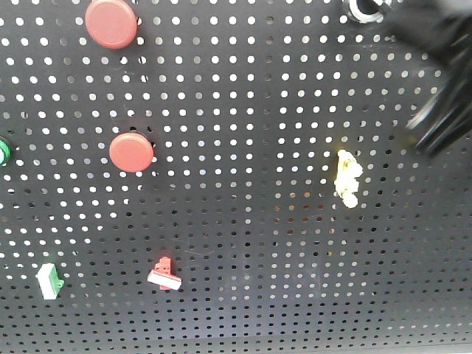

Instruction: Rotate knob clockwise with right arm

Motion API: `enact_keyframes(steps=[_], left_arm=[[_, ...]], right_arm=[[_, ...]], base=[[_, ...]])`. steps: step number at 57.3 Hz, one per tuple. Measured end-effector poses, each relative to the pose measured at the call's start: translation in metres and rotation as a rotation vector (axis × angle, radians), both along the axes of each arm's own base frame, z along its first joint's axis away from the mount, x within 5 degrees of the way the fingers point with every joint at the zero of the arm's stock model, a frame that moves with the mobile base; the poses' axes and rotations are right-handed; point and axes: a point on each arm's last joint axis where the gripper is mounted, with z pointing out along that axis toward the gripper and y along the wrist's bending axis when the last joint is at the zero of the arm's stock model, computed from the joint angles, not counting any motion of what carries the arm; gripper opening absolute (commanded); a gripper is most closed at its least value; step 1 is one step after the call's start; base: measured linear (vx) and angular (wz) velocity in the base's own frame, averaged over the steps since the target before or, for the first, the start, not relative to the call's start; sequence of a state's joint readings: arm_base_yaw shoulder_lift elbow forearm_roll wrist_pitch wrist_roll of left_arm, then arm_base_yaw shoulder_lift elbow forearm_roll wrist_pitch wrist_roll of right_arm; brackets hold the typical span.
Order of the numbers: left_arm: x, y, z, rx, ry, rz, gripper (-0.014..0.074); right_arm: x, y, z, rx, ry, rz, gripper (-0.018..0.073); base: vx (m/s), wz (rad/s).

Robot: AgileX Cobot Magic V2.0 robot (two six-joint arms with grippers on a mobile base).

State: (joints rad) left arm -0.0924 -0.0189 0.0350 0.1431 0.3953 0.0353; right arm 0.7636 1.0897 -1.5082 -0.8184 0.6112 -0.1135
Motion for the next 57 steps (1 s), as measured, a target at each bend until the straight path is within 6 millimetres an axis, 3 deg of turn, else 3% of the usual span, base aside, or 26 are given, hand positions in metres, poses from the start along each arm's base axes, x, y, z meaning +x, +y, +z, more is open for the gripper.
enact_keyframes(steps=[12, 39, 57], left_arm=[[0.0, 0.0, 0.0, 0.0, 0.0, 0.0, -0.0006], [0.0, 0.0, 0.0, 0.0, 0.0, 0.0, -0.0006], [0.0, 0.0, 0.0, 0.0, 0.0, 0.0, -0.0006]], right_arm=[[0.001, -0.001, 0.001, -0.018, -0.019, -0.021, 0.032], [0.03, 0.024, -0.01, -0.065, -0.064, -0.046, 0.0318], [0.033, 0.024, -0.006, -0.047, -0.111, -0.082, 0.0256]], base=[[0.0, 0.0], [0.0, 0.0], [0.0, 0.0]])
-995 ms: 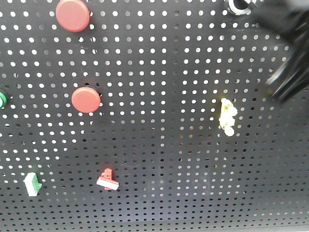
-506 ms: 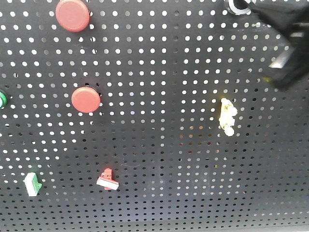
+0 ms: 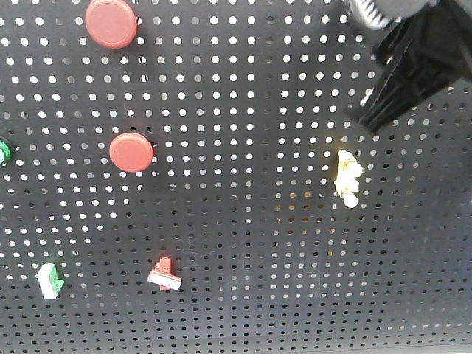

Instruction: Rotate knob clockwise with right arm

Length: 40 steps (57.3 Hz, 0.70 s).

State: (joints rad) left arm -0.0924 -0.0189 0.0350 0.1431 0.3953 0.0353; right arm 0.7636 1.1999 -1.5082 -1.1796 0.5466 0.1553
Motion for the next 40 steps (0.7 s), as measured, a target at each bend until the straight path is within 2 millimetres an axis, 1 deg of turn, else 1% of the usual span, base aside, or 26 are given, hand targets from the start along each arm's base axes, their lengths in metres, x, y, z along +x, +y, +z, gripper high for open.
enact_keyframes(steps=[9, 40], left_arm=[[0.0, 0.0, 0.0, 0.0, 0.0, 0.0, -0.0006], [0.0, 0.0, 0.0, 0.0, 0.0, 0.0, -0.0006]], right_arm=[[0.0002, -0.0007, 0.0001, 0.002, -0.001, -0.007, 0.0229], [0.001, -0.004, -0.0024, 0.034, 0.035, -0.046, 0.0232]], base=[[0.0, 0.0], [0.0, 0.0]])
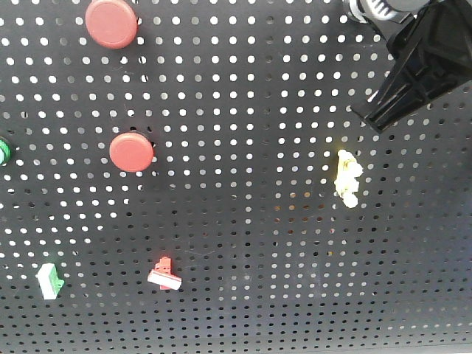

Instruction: Rotate knob clockwise with right arm

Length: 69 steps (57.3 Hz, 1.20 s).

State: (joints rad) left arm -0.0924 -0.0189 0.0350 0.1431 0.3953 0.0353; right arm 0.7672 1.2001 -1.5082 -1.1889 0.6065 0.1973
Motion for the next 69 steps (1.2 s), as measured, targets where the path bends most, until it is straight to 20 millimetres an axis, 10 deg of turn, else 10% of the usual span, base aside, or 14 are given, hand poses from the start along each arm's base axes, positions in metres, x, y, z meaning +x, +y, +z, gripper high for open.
enact_keyframes(steps=[40, 69], left_arm=[[0.0, 0.0, 0.0, 0.0, 0.0, 0.0, -0.0006], [0.0, 0.0, 0.0, 0.0, 0.0, 0.0, -0.0006]], right_arm=[[0.009, 0.007, -0.006, 0.013, 0.015, -0.013, -0.0012], [0.008, 0.012, -0.007, 0.951, 0.221, 0.14, -0.0009]], base=[[0.0, 0.0], [0.0, 0.0]])
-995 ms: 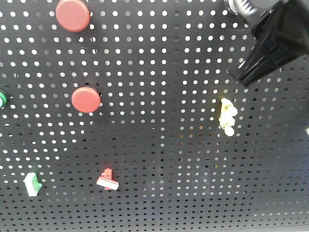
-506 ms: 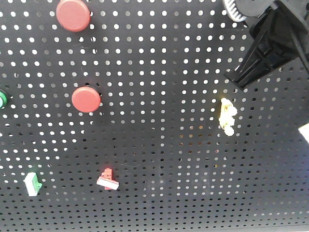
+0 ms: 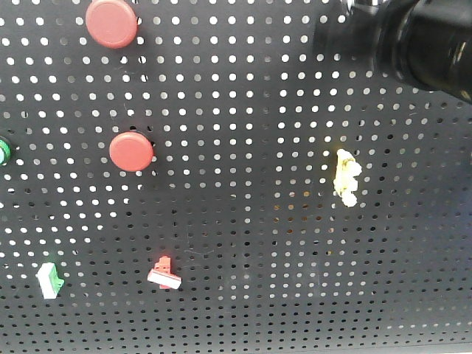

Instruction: Rotate knob clockwise with right arm

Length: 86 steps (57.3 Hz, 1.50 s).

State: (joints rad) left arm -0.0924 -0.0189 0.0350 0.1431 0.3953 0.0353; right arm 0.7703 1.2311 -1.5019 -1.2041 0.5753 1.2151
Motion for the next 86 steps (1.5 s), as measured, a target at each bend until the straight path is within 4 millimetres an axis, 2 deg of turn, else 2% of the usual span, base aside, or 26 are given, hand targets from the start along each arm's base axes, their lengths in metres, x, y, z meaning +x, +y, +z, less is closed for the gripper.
enact_keyframes(steps=[18, 30, 47, 54, 61, 71, 76, 86], left_arm=[[0.0, 0.0, 0.0, 0.0, 0.0, 0.0, -0.0006], [0.0, 0.0, 0.0, 0.0, 0.0, 0.0, -0.0006], [0.0, 0.0, 0.0, 0.0, 0.0, 0.0, -0.0006], [0.0, 0.0, 0.0, 0.0, 0.0, 0.0, -0.0006], [0.0, 0.0, 0.0, 0.0, 0.0, 0.0, -0.0006], [0.0, 0.0, 0.0, 0.0, 0.0, 0.0, -0.0006], [0.0, 0.0, 0.0, 0.0, 0.0, 0.0, -0.0006], [0.0, 0.0, 0.0, 0.0, 0.0, 0.0, -0.0006]], right_arm=[[-0.001, 0.002, 0.001, 0.596, 0.137, 0.098, -0.0009], [-0.002, 0.002, 0.002, 0.792, 0.183, 0.127, -0.0009], [-0.002, 0.001, 0.005, 0.84, 0.19, 0.127, -0.0006], [-0.002, 0.0, 0.005, 0.826, 0.177, 0.12, 0.0032], [-0.002, 0.001, 0.005, 0.819, 0.174, 0.119, 0.0112], [-0.002, 0.0, 0.006, 0.808, 0.162, 0.117, 0.0298], [-0.005, -0.004, 0.015, 0.784, 0.103, 0.13, 0.0399], [-0.012, -0.002, 0.029, 0.702, 0.017, 0.217, 0.0498]], base=[[0.0, 0.0], [0.0, 0.0], [0.0, 0.0], [0.0, 0.0], [0.0, 0.0], [0.0, 0.0], [0.0, 0.0], [0.0, 0.0]])
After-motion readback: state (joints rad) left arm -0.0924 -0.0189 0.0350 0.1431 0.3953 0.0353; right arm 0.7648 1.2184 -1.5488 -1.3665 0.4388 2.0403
